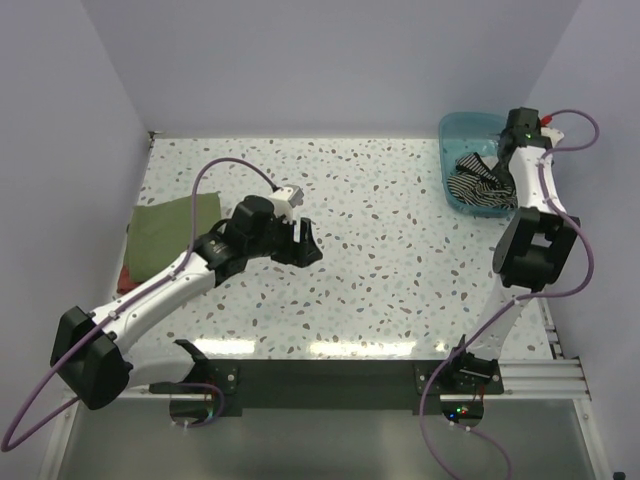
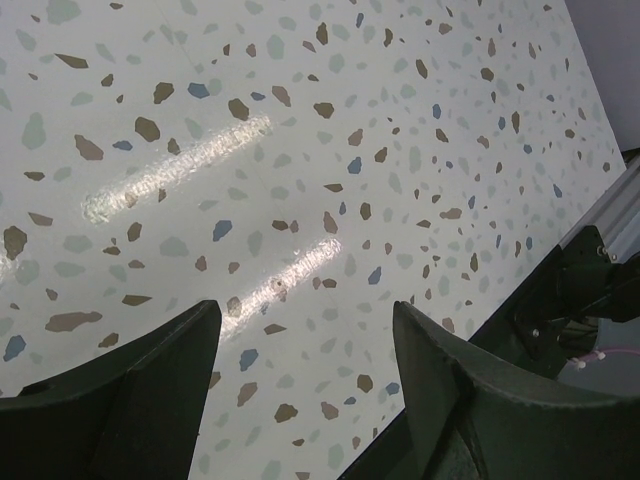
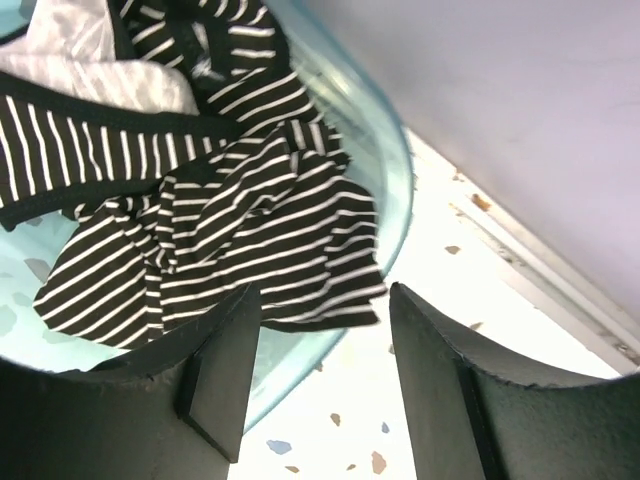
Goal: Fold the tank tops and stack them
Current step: Grab the tank top from the pile
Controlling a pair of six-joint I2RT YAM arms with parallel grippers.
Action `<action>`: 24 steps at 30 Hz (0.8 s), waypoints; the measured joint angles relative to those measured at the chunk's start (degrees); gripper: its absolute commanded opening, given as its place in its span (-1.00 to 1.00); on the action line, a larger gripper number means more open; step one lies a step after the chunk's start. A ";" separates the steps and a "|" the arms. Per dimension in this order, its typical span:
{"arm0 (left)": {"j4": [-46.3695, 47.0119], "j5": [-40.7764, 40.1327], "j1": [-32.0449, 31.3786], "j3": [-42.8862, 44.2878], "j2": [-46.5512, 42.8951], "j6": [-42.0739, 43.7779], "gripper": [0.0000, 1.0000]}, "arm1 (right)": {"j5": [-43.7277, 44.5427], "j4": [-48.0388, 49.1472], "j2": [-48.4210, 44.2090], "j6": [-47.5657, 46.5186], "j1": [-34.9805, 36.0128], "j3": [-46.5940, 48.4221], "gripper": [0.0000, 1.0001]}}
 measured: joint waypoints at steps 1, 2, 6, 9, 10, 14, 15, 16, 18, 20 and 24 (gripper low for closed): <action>0.07 0.04 0.00 -0.15 0.02 0.00 0.49 | 0.66 0.04 -0.90 -0.13 0.00 -0.46 0.18; 0.07 0.09 0.00 -0.28 0.02 0.00 0.49 | 1.11 0.26 -1.62 -0.15 0.00 -1.09 0.19; 0.07 0.13 0.00 -0.55 0.02 0.00 0.49 | 1.95 0.92 -2.64 -0.15 0.00 -4.15 0.19; 0.11 0.22 0.00 -0.55 0.02 0.00 0.49 | 1.95 0.74 -2.49 -0.13 -0.02 -6.03 0.19; 0.11 0.26 0.00 -0.55 0.02 0.00 0.49 | 1.92 0.74 -2.27 -0.13 -0.02 -6.16 0.18; 0.13 0.26 0.00 -0.55 0.02 0.00 0.49 | 1.86 1.09 -1.18 -0.07 -0.07 -6.12 0.05; 0.13 0.28 0.00 -0.55 0.02 0.00 0.49 | 1.77 1.11 -0.76 -0.09 -0.07 -6.10 0.02; 0.13 0.26 0.00 -0.55 0.02 0.00 0.49 | 1.64 1.11 -0.50 0.07 -0.07 -6.10 0.01; 0.15 0.28 0.00 -0.55 0.02 0.00 0.49 | 0.87 1.03 0.57 0.20 -0.09 -5.77 -0.03; 0.20 0.28 0.00 -0.55 0.02 0.00 0.49 | 0.50 1.01 1.44 0.44 -0.09 -5.42 -0.12; 0.31 0.26 0.00 -0.55 0.02 0.00 0.49 | -0.46 0.90 2.58 0.79 -0.11 -5.14 -0.58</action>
